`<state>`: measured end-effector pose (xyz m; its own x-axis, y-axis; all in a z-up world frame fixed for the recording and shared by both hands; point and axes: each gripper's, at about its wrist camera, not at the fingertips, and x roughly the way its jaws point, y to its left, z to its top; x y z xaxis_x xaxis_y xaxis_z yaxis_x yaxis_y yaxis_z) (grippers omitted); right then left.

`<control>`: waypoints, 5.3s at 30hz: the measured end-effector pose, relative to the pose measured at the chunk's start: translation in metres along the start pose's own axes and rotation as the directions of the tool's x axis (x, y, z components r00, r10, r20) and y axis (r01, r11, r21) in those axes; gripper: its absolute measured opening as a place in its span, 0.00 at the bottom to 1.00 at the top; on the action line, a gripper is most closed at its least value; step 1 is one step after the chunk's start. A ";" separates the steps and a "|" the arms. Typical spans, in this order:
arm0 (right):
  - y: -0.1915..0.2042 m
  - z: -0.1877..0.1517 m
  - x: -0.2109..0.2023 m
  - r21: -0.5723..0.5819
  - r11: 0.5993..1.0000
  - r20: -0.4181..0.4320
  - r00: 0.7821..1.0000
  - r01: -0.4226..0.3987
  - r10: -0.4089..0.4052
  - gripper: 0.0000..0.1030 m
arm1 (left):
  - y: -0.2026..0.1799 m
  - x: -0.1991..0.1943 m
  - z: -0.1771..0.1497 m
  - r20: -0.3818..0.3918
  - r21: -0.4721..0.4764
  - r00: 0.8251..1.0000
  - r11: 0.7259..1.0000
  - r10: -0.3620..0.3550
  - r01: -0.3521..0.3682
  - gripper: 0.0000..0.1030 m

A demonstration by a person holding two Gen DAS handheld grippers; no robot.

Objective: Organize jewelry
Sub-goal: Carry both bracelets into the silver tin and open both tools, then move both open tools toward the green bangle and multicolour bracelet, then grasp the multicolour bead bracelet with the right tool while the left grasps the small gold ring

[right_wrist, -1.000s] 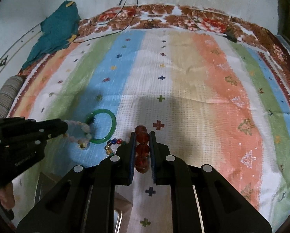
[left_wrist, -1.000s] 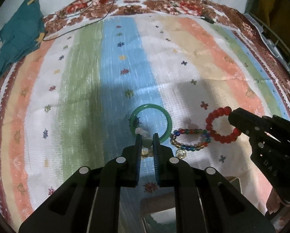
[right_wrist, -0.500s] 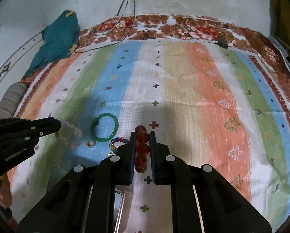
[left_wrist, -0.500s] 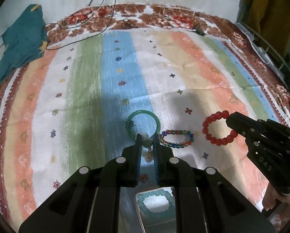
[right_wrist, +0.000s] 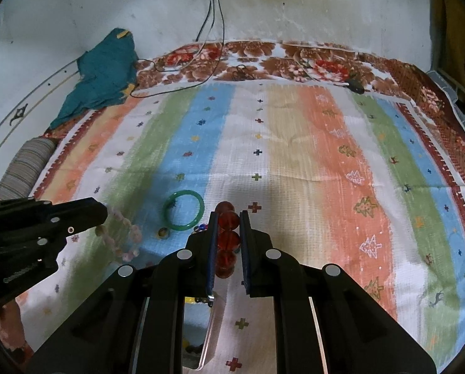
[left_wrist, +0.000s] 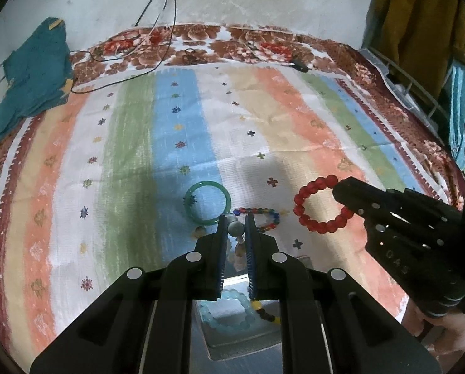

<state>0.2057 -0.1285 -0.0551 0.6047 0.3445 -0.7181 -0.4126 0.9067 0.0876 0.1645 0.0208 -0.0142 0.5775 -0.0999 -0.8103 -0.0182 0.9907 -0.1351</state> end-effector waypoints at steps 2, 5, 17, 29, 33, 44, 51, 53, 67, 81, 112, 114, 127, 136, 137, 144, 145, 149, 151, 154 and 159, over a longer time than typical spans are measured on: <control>0.002 0.000 -0.002 -0.009 1.000 0.004 1.000 0.004 -0.004 0.14 | 0.000 -0.003 -0.002 0.001 0.000 1.000 1.000 -0.002 0.002 0.10; 0.005 -0.002 -0.007 -0.010 1.000 0.008 1.000 -0.003 0.003 0.14 | 0.000 -0.008 -0.005 0.008 0.001 1.000 1.000 0.000 0.000 0.10; 0.021 -0.018 -0.031 -0.040 0.999 0.022 0.999 -0.026 0.027 0.14 | -0.003 -0.034 -0.025 0.029 -0.015 0.999 0.999 -0.030 0.031 0.10; 0.037 -0.040 -0.041 -0.064 0.997 0.001 0.999 -0.050 0.050 0.14 | -0.006 -0.043 -0.042 0.023 -0.025 0.999 0.999 -0.036 0.037 0.10; 0.040 -0.047 -0.042 -0.070 0.996 -0.010 0.998 -0.055 0.055 0.14 | -0.007 -0.045 -0.047 0.021 -0.029 0.999 0.999 -0.037 0.037 0.10; 0.044 -0.062 -0.046 -0.069 0.995 -0.040 0.996 -0.077 0.074 0.14 | -0.011 -0.045 -0.060 -0.002 -0.040 1.000 0.999 -0.029 0.029 0.11; 0.023 -0.061 -0.044 -0.010 1.000 -0.046 0.999 -0.020 0.019 0.47 | 0.002 -0.038 -0.062 -0.046 -0.111 0.999 0.994 0.009 -0.014 0.25; 0.020 -0.060 -0.042 -0.010 1.000 -0.050 0.999 -0.004 0.003 0.47 | 0.005 -0.037 -0.061 -0.049 -0.121 0.999 0.992 0.017 -0.022 0.27; 0.008 -0.053 -0.025 0.002 1.000 -0.084 0.996 0.010 -0.010 0.53 | 0.009 -0.029 -0.055 -0.052 -0.107 0.997 0.992 0.062 -0.068 0.45; 0.000 -0.046 -0.009 0.018 1.000 -0.100 0.995 0.013 -0.011 0.65 | 0.020 -0.013 -0.042 -0.043 -0.112 0.990 0.984 0.134 -0.138 0.56; -0.018 -0.025 0.039 0.012 0.999 -0.165 0.985 0.044 -0.042 0.65 | 0.032 0.044 -0.016 -0.117 -0.064 0.980 0.984 0.161 -0.169 0.56; -0.018 -0.024 0.043 0.006 0.999 -0.170 0.984 0.047 -0.045 0.65 | 0.033 0.048 -0.015 -0.123 -0.062 0.979 0.983 0.163 -0.172 0.56; -0.017 -0.022 0.069 -0.006 1.000 -0.223 0.974 0.025 -0.026 0.65 | 0.038 0.073 -0.007 -0.164 -0.063 0.976 0.986 0.141 -0.153 0.56; -0.020 -0.019 0.089 -0.002 1.000 -0.256 0.966 0.029 -0.028 0.65 | 0.044 0.097 -0.002 -0.206 -0.062 0.970 0.987 0.132 -0.147 0.56; -0.021 -0.019 0.092 -0.001 1.000 -0.260 0.965 0.028 -0.028 0.65 | 0.045 0.100 -0.002 -0.212 -0.063 0.969 0.988 0.127 -0.144 0.56; -0.020 -0.017 0.108 -0.007 1.000 -0.282 0.959 0.020 -0.022 0.65 | 0.053 0.118 -0.006 -0.269 -0.093 0.959 0.989 0.087 -0.116 0.56; -0.019 -0.017 0.110 -0.010 1.000 -0.285 0.958 0.021 -0.023 0.65 | 0.056 0.120 -0.006 -0.273 -0.105 0.959 0.989 0.076 -0.108 0.56; -0.017 -0.019 0.118 -0.022 1.000 -0.302 0.953 0.005 -0.012 0.65 | 0.056 0.126 -0.007 -0.289 -0.098 0.955 0.991 0.060 -0.092 0.56; -0.015 -0.019 0.121 -0.030 1.000 -0.305 0.952 0.005 -0.014 0.65 | 0.055 0.130 -0.008 -0.302 -0.092 0.952 0.992 0.051 -0.082 0.56; -0.014 -0.017 0.125 -0.031 1.000 -0.310 0.951 0.001 -0.010 0.65 | 0.053 0.136 -0.008 -0.315 -0.081 0.948 0.994 0.046 -0.075 0.56; -0.014 -0.017 0.132 -0.033 0.999 -0.318 0.948 -0.003 -0.007 0.65 | 0.052 0.143 -0.006 -0.329 -0.081 0.944 0.994 0.037 -0.068 0.56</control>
<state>0.2798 -0.0996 -0.1631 0.3593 0.2425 -0.9012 -0.4370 0.8970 0.0672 0.2412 0.0579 -0.1399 0.2759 -0.0877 -0.9572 -0.1236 0.9843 -0.1258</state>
